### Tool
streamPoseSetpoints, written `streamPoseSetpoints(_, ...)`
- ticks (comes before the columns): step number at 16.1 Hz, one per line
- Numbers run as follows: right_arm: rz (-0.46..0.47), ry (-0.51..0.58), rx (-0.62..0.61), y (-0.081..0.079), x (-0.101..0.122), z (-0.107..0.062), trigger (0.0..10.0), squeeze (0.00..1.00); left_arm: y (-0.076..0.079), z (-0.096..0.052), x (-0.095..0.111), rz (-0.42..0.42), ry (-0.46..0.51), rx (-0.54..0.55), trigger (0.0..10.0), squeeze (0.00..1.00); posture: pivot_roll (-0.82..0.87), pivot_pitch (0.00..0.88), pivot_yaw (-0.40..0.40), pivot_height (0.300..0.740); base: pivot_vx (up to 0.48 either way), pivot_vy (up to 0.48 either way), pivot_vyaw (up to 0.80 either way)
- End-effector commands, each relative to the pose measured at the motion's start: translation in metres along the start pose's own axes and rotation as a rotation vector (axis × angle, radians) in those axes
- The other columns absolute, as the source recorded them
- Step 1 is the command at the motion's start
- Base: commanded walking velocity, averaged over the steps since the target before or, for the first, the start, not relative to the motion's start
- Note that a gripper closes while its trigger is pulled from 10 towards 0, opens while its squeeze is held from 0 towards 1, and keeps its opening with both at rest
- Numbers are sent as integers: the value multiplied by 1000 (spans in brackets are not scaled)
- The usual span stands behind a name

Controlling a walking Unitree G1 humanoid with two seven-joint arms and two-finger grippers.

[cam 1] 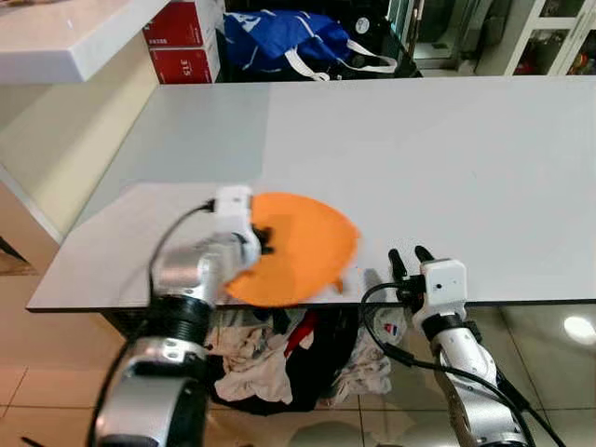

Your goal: Setting the table

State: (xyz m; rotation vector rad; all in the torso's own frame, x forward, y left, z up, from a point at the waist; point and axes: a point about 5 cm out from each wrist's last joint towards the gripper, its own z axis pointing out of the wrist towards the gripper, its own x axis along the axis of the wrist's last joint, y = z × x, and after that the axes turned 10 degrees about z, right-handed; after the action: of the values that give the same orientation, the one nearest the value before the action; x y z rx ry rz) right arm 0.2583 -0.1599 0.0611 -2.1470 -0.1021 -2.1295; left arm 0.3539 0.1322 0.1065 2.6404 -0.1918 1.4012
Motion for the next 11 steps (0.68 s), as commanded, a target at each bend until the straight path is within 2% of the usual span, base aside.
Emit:
streamPoseSetpoints(1, -6, 3, 5, -1, 2, 1, 10000, 0, -9, 2, -5, 2, -25, 48, 10000, 0, -173, 15, 86, 740, 0, 0, 0)
streamPoseSetpoints(2, -6, 0, 5, -2, 3, 0, 10000, 0, -23, 3, -1, 17, 5, 102, 10000, 0, -172, 21, 86, 740, 0, 0, 0)
streamPoseSetpoints(3, -6, -1, 5, -2, 3, 0, 10000, 0, -28, 4, 0, 26, 18, 121, 10000, 0, -171, 21, 85, 740, 0, 0, 0)
streamPoseSetpoints(6, -10, -6, 9, -2, 2, -1, 10000, 0, -34, 5, 3, 48, 48, 155, 10000, 0, -172, 12, 83, 740, 0, 0, 0)
streamPoseSetpoints(9, -15, -8, 10, 0, 2, -1, 10000, 0, -34, 7, 3, 69, 66, 162, 10000, 0, -175, 1, 78, 740, 0, 0, 0)
streamPoseSetpoints(11, -21, -8, 13, 1, 3, -1, 10000, 0, -36, 8, 6, 128, 108, 194, 10000, 0, -177, 9, 71, 740, 0, 0, 0)
